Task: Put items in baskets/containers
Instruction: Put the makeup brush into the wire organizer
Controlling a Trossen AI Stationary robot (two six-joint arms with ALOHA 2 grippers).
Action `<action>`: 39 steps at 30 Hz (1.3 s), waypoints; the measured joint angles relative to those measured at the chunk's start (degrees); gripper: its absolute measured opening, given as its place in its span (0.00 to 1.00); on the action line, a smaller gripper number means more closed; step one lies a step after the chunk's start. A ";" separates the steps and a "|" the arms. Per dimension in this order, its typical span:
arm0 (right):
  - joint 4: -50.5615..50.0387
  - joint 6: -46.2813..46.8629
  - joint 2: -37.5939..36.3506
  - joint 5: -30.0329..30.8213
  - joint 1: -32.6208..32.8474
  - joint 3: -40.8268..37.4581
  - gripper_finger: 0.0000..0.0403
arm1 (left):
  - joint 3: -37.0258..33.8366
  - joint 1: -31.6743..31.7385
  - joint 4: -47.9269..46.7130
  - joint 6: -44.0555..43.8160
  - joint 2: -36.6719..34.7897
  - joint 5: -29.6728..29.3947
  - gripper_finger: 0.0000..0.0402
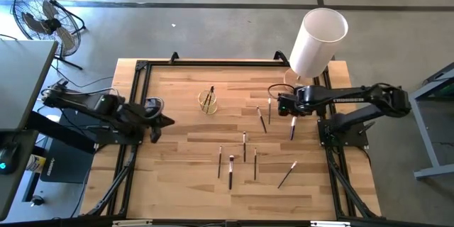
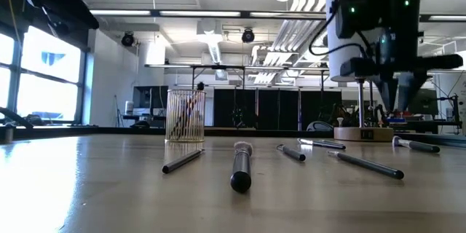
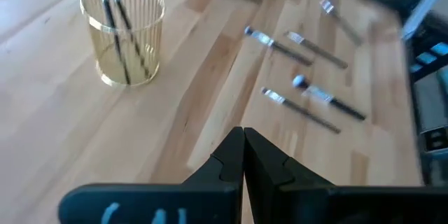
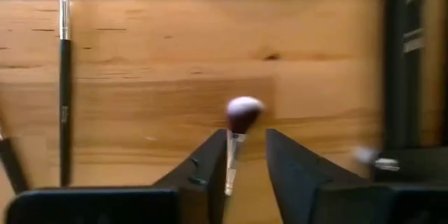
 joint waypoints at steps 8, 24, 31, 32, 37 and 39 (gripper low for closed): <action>13.90 0.00 -0.63 -4.40 -5.53 -10.80 0.33 | 0.01 0.00 0.03 2.51 -2.13 0.00 0.00; 31.55 -14.24 -3.81 -5.28 -4.32 -17.62 0.02 | 0.03 0.00 0.08 2.36 -2.07 -1.86 0.00; 62.88 -27.11 -10.91 -1.63 1.70 -17.48 0.01 | 0.03 0.00 0.86 2.36 -2.07 -4.96 0.00; 70.05 -32.80 -10.95 -1.23 2.51 -17.35 0.01 | 0.03 0.02 0.90 2.36 -2.07 -5.28 0.00; 104.49 -58.53 -5.29 3.02 4.40 -17.19 0.01 | 0.03 0.00 1.10 2.34 -2.05 -5.96 0.00; 113.64 -62.98 -0.74 4.44 3.52 -14.94 0.01 | 0.05 0.00 1.37 1.49 -2.05 -5.97 0.00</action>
